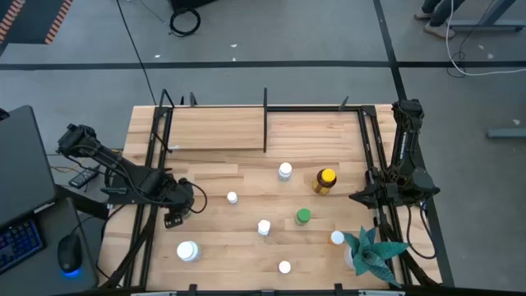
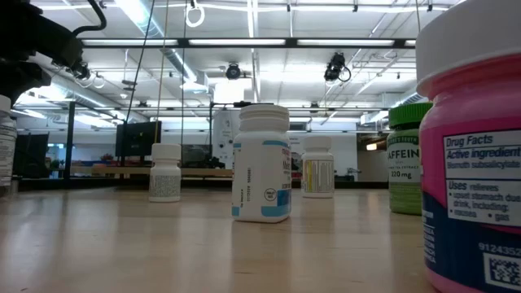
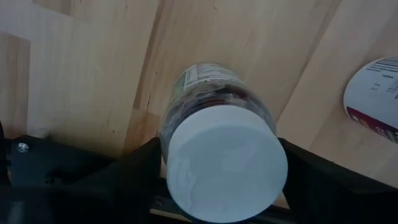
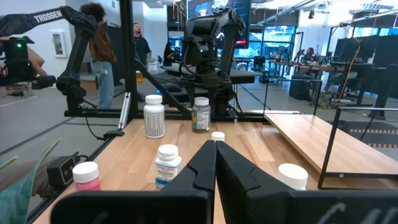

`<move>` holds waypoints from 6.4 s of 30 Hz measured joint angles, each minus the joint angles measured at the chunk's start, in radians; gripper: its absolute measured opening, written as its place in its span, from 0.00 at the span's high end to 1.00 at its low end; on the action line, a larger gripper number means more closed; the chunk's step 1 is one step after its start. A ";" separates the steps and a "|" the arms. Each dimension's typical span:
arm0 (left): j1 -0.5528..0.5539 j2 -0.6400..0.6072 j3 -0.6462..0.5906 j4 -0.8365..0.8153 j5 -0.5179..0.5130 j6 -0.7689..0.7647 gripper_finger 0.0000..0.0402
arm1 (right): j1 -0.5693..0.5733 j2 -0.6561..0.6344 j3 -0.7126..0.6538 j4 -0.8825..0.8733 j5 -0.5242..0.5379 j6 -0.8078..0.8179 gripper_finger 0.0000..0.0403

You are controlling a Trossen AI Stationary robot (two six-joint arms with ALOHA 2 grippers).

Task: Pick and place medicine bottles onto shelf by color
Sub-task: Put the transparent pill bottle on the shelf, then put the white pill bottle on the shelf

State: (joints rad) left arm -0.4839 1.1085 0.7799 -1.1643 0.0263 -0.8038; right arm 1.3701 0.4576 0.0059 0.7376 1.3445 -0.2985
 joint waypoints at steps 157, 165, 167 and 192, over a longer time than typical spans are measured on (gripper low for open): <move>0.426 0.508 0.438 0.255 -0.002 0.525 0.23 | -0.315 0.024 0.026 0.107 -0.001 0.122 0.48; 0.407 0.561 0.438 0.278 -0.001 0.494 0.21 | -0.410 0.096 0.044 0.106 -0.042 0.121 0.31; 0.401 0.563 0.438 0.290 -0.001 0.488 0.21 | -0.423 0.112 0.044 0.111 -0.051 0.121 0.30; 0.401 0.655 0.396 0.353 -0.002 0.426 0.23 | -0.483 0.132 0.045 0.227 -0.082 0.026 0.30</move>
State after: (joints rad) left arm -0.0826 1.7636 1.1763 -0.8117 0.0238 -0.3782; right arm 0.8875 0.5892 0.0505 0.9642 1.2621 -0.2729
